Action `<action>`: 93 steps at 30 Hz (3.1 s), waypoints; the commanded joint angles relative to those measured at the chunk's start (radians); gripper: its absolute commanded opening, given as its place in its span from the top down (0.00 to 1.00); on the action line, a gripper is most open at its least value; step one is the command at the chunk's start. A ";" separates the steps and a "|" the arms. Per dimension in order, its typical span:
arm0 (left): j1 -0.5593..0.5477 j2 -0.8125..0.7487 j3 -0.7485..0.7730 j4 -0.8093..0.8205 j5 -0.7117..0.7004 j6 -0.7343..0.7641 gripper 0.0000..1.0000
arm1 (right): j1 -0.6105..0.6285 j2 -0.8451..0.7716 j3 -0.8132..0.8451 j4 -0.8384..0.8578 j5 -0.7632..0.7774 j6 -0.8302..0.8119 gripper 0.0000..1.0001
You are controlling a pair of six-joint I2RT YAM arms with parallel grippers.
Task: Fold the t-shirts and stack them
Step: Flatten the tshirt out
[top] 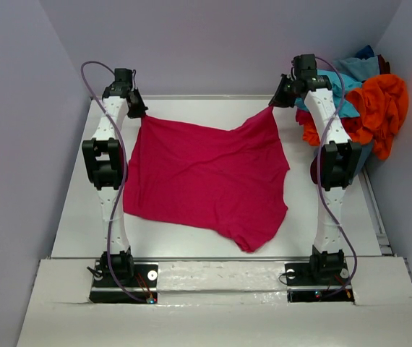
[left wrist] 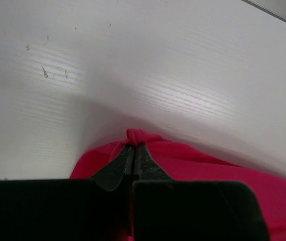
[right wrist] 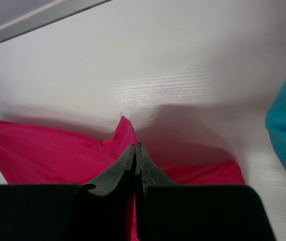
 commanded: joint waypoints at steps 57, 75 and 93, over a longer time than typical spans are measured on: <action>-0.052 -0.733 -0.848 0.045 -0.028 -0.170 0.46 | -0.009 0.001 0.031 0.036 0.027 0.018 0.92; -0.052 -1.059 -1.186 0.022 0.067 -0.244 0.47 | 0.024 -0.028 -0.119 -0.094 -0.084 0.024 0.37; -0.052 -1.050 -1.230 0.042 0.077 -0.228 0.47 | 0.155 -0.397 -0.827 0.049 -0.088 0.068 0.52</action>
